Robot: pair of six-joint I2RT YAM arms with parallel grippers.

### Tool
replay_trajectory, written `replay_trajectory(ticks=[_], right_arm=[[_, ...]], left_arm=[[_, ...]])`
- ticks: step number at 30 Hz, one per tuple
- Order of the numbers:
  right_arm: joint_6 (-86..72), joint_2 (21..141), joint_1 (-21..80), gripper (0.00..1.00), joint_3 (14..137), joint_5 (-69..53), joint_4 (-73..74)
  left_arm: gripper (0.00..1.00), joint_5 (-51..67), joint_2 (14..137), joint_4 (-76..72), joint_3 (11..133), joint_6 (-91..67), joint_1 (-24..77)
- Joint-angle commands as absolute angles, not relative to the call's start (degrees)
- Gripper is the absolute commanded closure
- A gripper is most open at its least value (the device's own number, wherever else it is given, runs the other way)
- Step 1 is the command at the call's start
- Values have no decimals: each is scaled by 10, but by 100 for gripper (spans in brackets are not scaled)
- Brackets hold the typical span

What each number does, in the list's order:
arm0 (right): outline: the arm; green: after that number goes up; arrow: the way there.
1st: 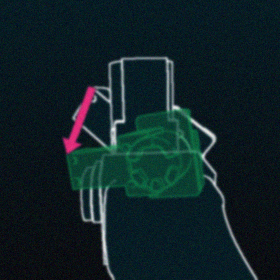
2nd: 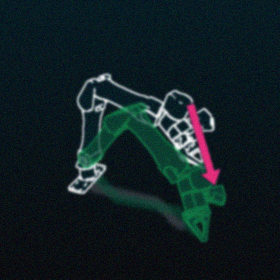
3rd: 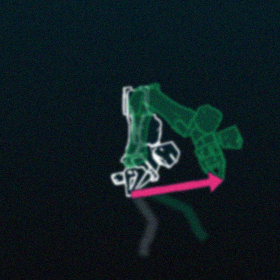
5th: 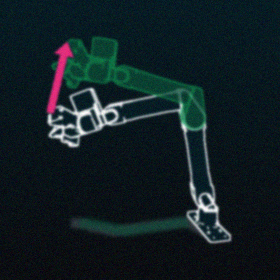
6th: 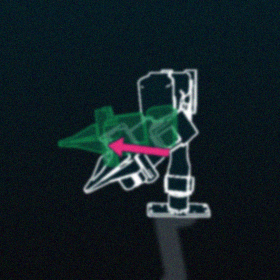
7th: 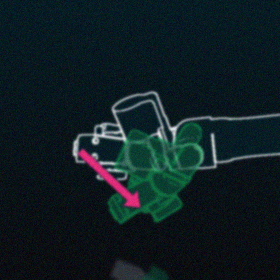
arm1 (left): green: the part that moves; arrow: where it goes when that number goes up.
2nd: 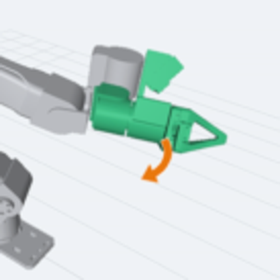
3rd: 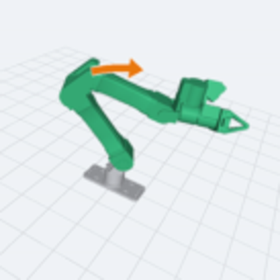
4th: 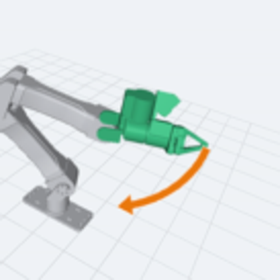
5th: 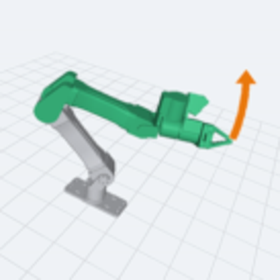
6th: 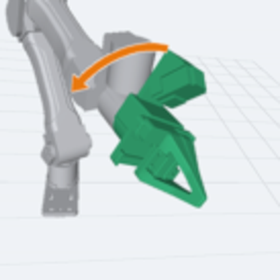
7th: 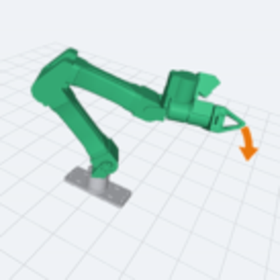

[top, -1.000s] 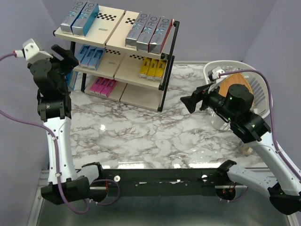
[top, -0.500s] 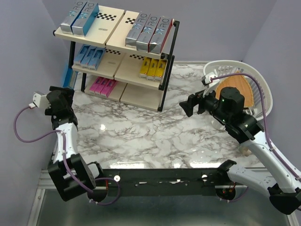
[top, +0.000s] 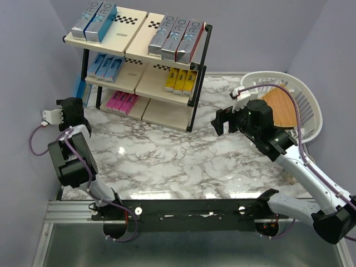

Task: Place and organize the toothpastes onto the shelf
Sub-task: Move the shelf to the center of the board.

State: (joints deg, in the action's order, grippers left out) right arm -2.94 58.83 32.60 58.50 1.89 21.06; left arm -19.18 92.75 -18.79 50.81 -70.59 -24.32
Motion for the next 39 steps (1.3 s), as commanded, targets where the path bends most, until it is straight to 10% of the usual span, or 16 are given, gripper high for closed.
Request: replay_trajectory(ticks=[1, 21, 39], right_arm=[[-44, 607, 300, 0, 578, 22, 196], [-67, 641, 236, 0, 561, -14, 187], [-78, 606, 236, 0, 529, -33, 187]], left_arm=[[1, -231, 1000, -206, 576, -712, -246], [3, -219, 1129, -160, 698, -685, -212], [1, -243, 1064, -128, 702, -234, -205]])
